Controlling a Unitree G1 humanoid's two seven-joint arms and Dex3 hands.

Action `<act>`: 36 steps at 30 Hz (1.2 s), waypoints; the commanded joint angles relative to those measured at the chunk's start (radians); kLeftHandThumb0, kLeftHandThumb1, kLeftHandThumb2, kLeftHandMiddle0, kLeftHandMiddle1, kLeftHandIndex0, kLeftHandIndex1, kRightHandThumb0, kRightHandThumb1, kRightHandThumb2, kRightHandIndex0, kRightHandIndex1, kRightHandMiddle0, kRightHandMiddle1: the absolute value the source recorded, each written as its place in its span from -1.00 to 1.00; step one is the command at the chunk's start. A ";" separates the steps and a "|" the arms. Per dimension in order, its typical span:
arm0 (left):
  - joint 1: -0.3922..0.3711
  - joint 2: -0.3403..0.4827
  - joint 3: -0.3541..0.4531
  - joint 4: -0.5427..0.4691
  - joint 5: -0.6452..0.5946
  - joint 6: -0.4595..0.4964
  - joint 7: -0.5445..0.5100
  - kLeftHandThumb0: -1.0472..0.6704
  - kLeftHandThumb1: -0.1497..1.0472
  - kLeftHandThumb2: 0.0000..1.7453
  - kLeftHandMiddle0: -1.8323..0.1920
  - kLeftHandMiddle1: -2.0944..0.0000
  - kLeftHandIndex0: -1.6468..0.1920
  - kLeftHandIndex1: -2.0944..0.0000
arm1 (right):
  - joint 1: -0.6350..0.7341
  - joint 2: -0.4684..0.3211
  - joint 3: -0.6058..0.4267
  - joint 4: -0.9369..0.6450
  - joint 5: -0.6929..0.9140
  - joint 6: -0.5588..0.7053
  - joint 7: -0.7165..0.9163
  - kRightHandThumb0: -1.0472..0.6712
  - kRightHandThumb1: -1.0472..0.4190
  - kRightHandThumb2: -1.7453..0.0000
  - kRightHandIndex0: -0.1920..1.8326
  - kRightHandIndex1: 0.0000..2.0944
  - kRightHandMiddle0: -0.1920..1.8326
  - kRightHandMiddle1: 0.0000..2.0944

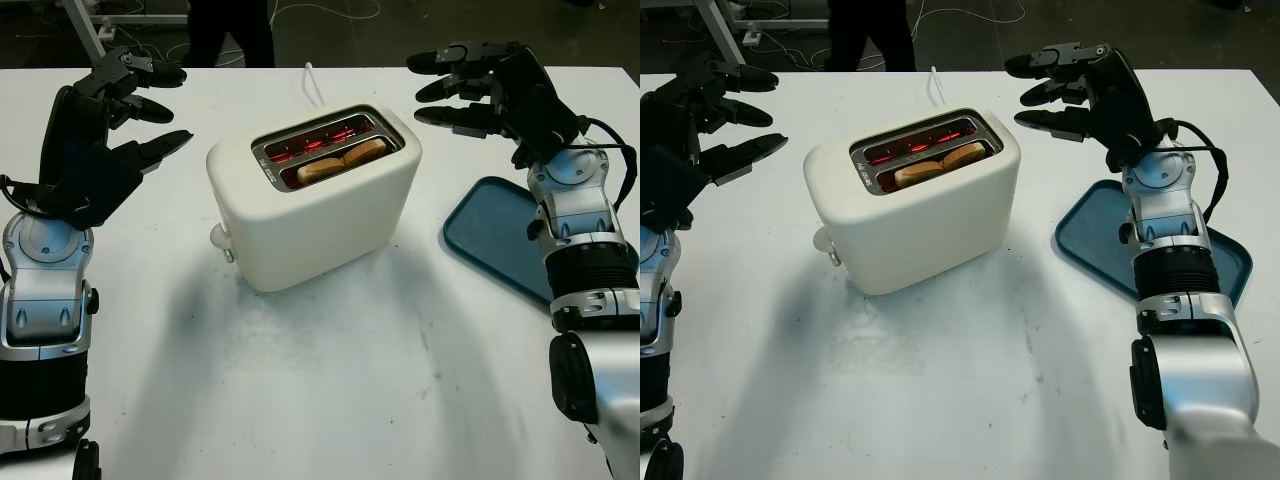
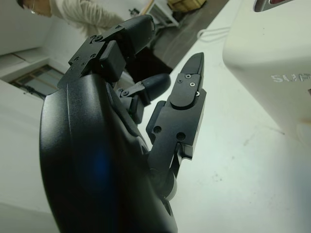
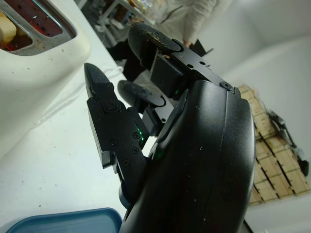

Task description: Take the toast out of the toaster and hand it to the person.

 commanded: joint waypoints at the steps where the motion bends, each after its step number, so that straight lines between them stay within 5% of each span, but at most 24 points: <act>1: 0.014 0.003 -0.002 -0.016 0.011 0.000 0.011 0.08 0.72 -0.99 0.45 -0.03 0.36 0.26 | 0.004 0.001 0.002 0.000 -0.004 -0.018 -0.007 0.16 -0.62 1.00 -0.14 -0.33 0.09 -0.99; 36: -0.005 0.001 -0.006 0.026 0.002 -0.061 0.003 0.08 0.72 -0.99 0.34 -0.09 0.24 0.24 | 0.001 0.003 -0.001 0.022 -0.009 -0.064 -0.041 0.24 -0.65 1.00 -0.08 -0.27 0.17 -0.96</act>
